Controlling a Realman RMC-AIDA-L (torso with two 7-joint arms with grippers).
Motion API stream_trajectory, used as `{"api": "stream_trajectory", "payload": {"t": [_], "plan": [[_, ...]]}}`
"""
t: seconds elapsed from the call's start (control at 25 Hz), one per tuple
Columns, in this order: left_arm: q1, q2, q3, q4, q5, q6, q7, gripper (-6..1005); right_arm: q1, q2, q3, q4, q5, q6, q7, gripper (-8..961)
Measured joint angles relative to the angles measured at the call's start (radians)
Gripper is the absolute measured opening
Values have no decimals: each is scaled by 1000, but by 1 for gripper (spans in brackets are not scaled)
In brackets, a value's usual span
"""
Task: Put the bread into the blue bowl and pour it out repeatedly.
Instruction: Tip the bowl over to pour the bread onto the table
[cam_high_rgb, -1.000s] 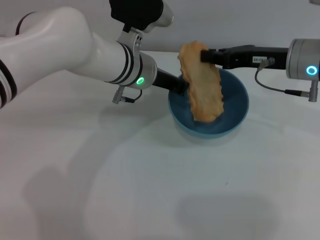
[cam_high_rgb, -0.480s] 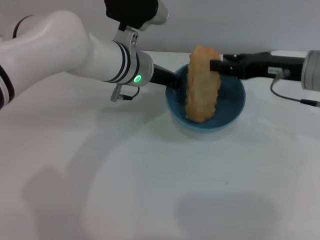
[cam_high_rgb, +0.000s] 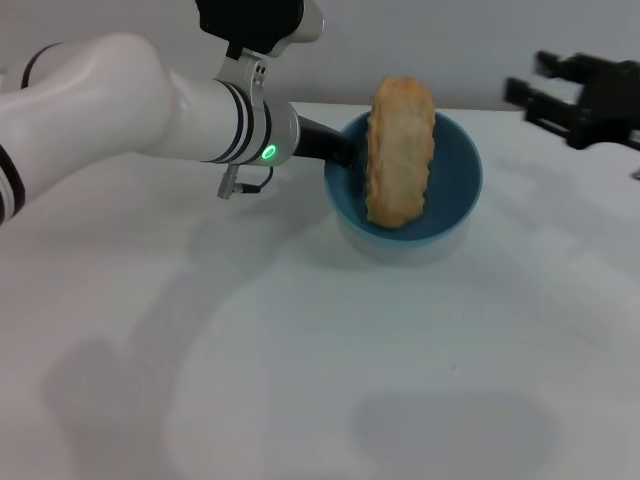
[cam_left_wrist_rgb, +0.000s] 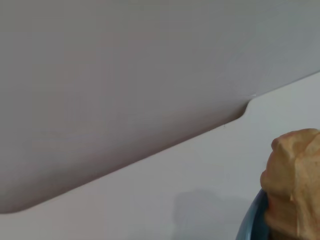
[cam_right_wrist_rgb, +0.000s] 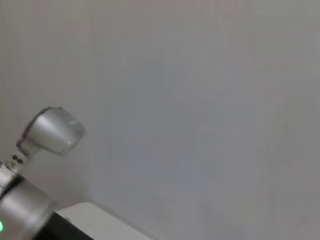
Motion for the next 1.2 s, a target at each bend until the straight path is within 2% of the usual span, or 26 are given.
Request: {"api": "stream_trajectory", "payload": {"t": [0.16,0.2,0.24,0.28,0.44,0.64,0.72,0.84,1.0,1.2], "plan": [[9,0,18,-5,0,-65,0,-1,-51,3,85,52,44,-6,-142,533],[17,0,34,-8,0,-99,0,-1,-61,3,95,93,80,-7,-201,533],[22,0,50,-10,0,-129,0,-1,-78,1,108,188,175,-9,-322,533],[25,-1,60,-11,0,-146,0,-1,-78,1,108,188,175,-9,-322,533],[28,1,106,-11,6,-234,0,-2,-132,1,130,346,342,-24,-522,533],[18,3,153,3,10,-352,35,-1,-157,4,145,487,406,-36,-593,533],[9,1,161,16,11,-363,54,-1,-166,4,165,559,473,-53,-644,533],[-10,0,216,29,12,-399,62,-2,-183,4,186,659,582,-104,-757,533],[-36,-2,329,31,12,-475,63,-1,-221,5,188,712,670,-190,-826,533],[-57,-4,387,16,12,-515,63,-1,-261,4,225,763,725,-297,-828,533]]}}
